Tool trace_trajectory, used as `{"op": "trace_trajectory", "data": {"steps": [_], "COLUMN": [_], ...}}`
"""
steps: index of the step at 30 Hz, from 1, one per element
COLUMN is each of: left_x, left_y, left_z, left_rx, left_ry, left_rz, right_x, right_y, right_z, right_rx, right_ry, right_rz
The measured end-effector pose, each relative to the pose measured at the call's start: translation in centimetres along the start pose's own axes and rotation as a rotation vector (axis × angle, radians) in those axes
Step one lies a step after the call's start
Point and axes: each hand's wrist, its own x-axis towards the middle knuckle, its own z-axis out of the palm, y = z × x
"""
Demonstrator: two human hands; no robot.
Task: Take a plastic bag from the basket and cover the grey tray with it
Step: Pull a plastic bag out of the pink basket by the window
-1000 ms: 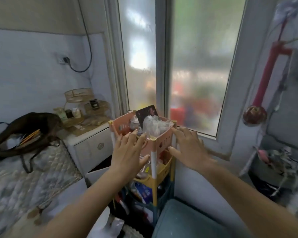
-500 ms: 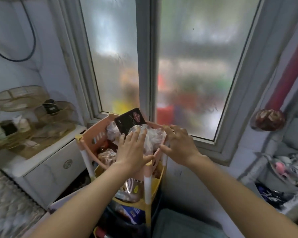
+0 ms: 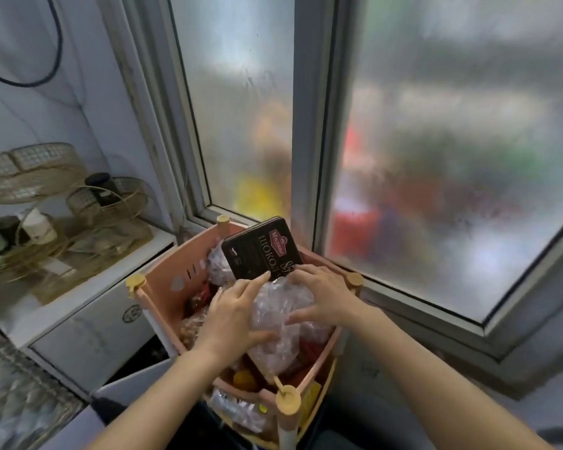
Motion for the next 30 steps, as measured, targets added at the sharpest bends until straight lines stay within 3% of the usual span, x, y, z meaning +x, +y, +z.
{"op": "trace_trajectory", "data": {"steps": [9, 16, 22, 30], "left_x": [0.5, -0.6, -5.0, -14.2], "left_y": [-1.5, 3.6, 9.5, 19.7], "left_z": [-3.2, -8.0, -9.6, -5.5], "left_rx": [-0.287, -0.461, -0.618, -1.032], "left_ry": [0.018, 0.054, 0.091, -0.244], "left_rz": [0.033, 0.167, 0.383, 0.490], "right_x": [-1.0, -7.1, -18.7, -40.0], "right_y": [-1.5, -5.5, -9.1, -12.5], "right_z": [-0.4, -5.1, -6.9, -3.7], "right_rx": [0.284, 0.296, 0.371, 0.527], "right_ry": [0.229, 0.503, 0.751, 0.863], "right_rz": [-0.104, -0.108, 0.151, 0.534]}}
